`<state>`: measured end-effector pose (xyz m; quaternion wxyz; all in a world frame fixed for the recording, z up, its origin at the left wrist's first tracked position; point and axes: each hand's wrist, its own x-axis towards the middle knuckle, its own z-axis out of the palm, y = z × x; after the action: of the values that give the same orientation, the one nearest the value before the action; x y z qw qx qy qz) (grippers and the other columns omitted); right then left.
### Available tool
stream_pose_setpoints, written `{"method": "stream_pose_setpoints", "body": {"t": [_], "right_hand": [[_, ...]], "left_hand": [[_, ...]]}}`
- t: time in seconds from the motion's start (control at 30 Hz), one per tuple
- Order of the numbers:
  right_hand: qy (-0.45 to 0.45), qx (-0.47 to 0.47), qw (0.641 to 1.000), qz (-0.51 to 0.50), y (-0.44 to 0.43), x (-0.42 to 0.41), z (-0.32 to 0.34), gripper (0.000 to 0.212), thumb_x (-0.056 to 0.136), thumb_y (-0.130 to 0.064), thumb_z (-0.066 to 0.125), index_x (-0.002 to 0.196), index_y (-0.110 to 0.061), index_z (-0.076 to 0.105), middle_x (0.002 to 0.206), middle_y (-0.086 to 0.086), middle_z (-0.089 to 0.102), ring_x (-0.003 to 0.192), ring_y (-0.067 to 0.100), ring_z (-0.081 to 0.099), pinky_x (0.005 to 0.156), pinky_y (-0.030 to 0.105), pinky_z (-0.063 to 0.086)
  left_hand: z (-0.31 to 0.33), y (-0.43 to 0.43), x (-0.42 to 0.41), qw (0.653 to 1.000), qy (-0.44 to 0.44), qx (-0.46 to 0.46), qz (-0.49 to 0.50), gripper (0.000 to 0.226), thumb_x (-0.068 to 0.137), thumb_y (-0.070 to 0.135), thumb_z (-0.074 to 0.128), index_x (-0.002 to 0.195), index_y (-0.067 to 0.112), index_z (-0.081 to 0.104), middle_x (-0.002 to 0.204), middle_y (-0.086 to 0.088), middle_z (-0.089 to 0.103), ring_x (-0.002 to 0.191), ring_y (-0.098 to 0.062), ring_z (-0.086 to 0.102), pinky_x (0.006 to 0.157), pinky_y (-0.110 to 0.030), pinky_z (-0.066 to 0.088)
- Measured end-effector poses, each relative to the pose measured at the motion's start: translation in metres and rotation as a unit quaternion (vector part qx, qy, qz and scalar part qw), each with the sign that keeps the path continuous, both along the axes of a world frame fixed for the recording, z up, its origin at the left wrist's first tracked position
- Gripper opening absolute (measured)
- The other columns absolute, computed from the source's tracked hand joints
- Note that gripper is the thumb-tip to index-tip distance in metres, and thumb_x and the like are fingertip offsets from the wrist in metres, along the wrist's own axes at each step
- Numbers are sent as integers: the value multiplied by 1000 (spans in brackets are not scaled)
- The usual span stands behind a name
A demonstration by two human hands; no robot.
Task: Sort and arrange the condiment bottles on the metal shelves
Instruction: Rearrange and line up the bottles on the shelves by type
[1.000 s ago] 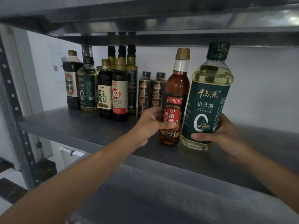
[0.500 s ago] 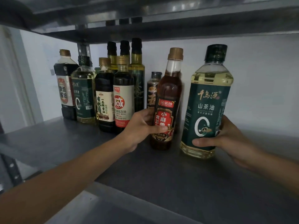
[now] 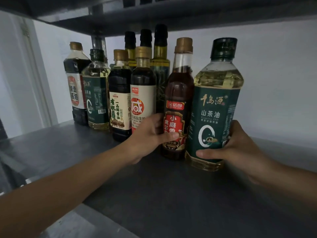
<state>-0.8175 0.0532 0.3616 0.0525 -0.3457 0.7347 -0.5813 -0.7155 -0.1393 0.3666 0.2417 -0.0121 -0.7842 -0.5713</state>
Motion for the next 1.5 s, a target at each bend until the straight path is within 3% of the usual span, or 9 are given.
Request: {"method": "stream_pose_setpoints", "body": {"t": [0.2, 0.3, 0.47, 0.67, 0.9, 1.17, 1.3, 1.43, 1.5], "right_hand": [[1, 2, 1000, -17, 2, 4, -1, 93, 39, -23, 92, 117, -25, 42, 101, -13, 67, 90, 2, 66, 81, 31, 55], [4, 3, 1000, -24, 2, 5, -1, 86, 45, -18, 91, 115, -27, 41, 96, -17, 65, 83, -6, 64, 73, 21, 52], [-1, -5, 999, -32, 1, 6, -2, 86, 43, -17, 91, 114, -25, 43, 96, -15, 67, 86, -1, 66, 80, 29, 55], [6, -7, 999, -39, 0, 7, -2, 85, 45, -14, 92, 115, -24, 44, 95, -14, 67, 81, -6, 65, 72, 21, 53], [9, 6, 999, -48, 2, 8, -1, 86, 44, -16, 92, 115, -26, 44, 95, -15, 67, 82, -4, 66, 73, 23, 53], [33, 30, 998, -45, 4, 12, -1, 84, 55, -18, 89, 121, -28, 38, 100, -22, 60, 86, -9, 60, 75, 15, 50], [62, 93, 993, -35, 13, 17, 3, 82, 66, -27, 83, 130, -24, 32, 104, -27, 51, 90, -8, 55, 72, 8, 43], [80, 211, 972, -66, 47, 27, 2, 78, 74, -51, 66, 138, -18, 37, 132, -2, 51, 114, 15, 52, 94, 26, 42], [105, 263, 956, -79, 75, 42, 3, 67, 80, -51, 60, 137, -19, 43, 132, 2, 54, 116, 16, 53, 98, 27, 40]], "left_hand": [[3, -3, -3, 999, -13, -50, -12, 42, 84, 7, 65, 123, 15, 52, 115, 4, 65, 106, -3, 62, 88, -17, 50], [4, -5, -3, 997, -27, -63, -21, 49, 82, 16, 65, 128, 14, 49, 121, 2, 64, 111, -5, 60, 96, -26, 50], [5, -7, -2, 995, -40, -87, -21, 63, 73, 30, 65, 131, 15, 47, 125, 3, 62, 115, -8, 58, 101, -36, 47], [7, -8, -1, 994, -54, -91, -14, 51, 81, 22, 65, 129, 19, 46, 125, 3, 61, 117, -8, 57, 103, -38, 45], [6, -10, 0, 991, -47, -128, -1, 56, 70, 42, 64, 121, 26, 47, 126, 0, 60, 118, -13, 56, 102, -44, 46], [-2, -8, 1, 979, -52, -192, 37, 65, 80, 45, 56, 136, 16, 41, 134, -1, 55, 123, -13, 51, 106, -41, 42], [-10, -3, 12, 961, -80, -258, 66, 48, 93, 34, 50, 136, 13, 43, 134, -4, 55, 124, -17, 51, 106, -37, 41], [-18, 1, 42, 920, -113, -346, 148, 48, 95, 35, 50, 139, 19, 40, 129, -8, 58, 117, -21, 56, 98, -42, 46], [-20, 15, 61, 886, -111, -407, 193, 50, 94, 40, 50, 139, 23, 41, 128, -6, 58, 115, -23, 57, 93, -45, 48]]}}
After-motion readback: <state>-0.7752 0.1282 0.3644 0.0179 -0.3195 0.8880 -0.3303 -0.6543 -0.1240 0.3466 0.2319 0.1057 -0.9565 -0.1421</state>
